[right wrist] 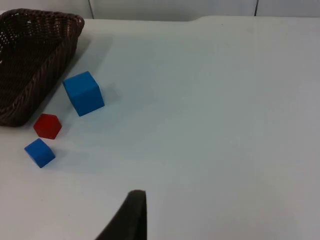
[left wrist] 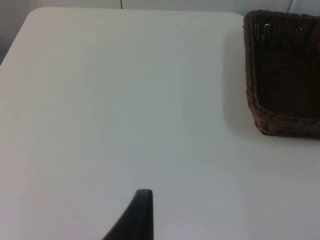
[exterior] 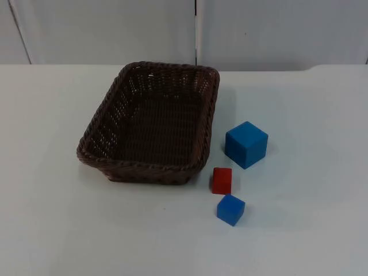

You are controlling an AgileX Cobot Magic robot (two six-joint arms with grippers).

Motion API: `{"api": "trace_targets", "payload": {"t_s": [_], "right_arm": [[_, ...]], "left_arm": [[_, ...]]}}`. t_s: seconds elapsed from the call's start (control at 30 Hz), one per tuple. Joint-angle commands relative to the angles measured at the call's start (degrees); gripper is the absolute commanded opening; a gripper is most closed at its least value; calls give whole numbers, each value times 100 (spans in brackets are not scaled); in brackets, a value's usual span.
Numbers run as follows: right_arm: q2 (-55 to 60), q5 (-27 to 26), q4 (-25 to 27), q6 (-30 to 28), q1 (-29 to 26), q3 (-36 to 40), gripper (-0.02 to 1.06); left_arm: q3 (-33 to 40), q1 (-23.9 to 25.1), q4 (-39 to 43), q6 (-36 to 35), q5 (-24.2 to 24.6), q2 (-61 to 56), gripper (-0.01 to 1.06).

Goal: Pick up the basket with the left hand and place the largest block into the basket with the right hand.

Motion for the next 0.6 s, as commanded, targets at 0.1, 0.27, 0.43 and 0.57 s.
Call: {"api": "trace_targets", "payload": {"t_s": [0.1,0.27,0.43,0.57], "right_arm": [[-16,-23,13,-37,-19,40,105],[-16,-23,13,-37,-19,40,105],[-16,-23,13,-37,-19,40,105],[-16,-23,13,-37,-19,40,105]], "left_arm": [[-115,8,-80,2,-145,215,105],[-268,8,-97,2,-275,434,105],[-303,8,-279,2,-429,670,105],[-303,8,-503,92,-544,809,105]]}}
